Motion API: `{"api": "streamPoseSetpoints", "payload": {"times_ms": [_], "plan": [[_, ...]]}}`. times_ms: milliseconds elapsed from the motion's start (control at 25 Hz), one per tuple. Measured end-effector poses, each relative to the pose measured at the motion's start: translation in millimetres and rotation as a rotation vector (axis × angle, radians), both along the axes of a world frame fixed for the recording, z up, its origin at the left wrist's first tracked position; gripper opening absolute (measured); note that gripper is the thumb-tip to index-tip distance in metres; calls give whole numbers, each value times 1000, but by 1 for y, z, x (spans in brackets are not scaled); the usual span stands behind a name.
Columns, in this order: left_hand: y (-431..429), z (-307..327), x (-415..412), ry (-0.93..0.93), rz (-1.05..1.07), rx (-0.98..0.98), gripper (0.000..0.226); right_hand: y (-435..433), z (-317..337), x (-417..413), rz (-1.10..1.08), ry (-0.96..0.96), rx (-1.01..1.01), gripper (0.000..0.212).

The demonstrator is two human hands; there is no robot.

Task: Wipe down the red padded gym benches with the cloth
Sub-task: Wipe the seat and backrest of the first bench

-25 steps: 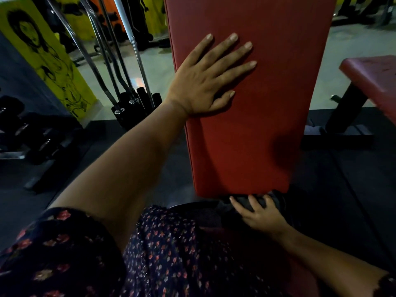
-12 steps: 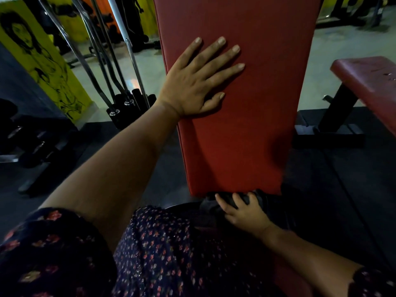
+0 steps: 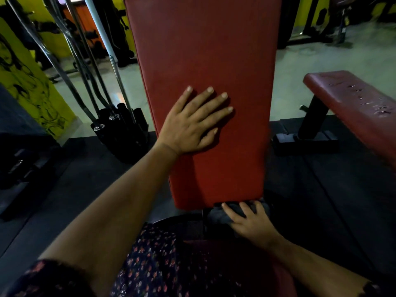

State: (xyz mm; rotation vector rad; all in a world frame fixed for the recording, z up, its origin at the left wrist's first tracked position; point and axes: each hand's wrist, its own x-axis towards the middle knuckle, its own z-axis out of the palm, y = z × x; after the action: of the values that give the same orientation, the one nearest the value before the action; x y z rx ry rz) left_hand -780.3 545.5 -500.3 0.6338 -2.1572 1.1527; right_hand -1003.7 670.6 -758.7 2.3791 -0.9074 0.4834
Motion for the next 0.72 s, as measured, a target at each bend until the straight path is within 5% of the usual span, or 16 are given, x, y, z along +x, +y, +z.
{"api": "streamPoseSetpoints", "payload": {"times_ms": [240,440,720], "plan": [[6,-41,-7,-85,59,22,53,0,3,-7,19,10,-35,14],[5,-46,-9,-59,71,-25,53,4,-3,-86,-156,6,-71,35],[5,-48,-8,-65,106,-41,55,7,-5,-50,-121,-79,-54,18]]}}
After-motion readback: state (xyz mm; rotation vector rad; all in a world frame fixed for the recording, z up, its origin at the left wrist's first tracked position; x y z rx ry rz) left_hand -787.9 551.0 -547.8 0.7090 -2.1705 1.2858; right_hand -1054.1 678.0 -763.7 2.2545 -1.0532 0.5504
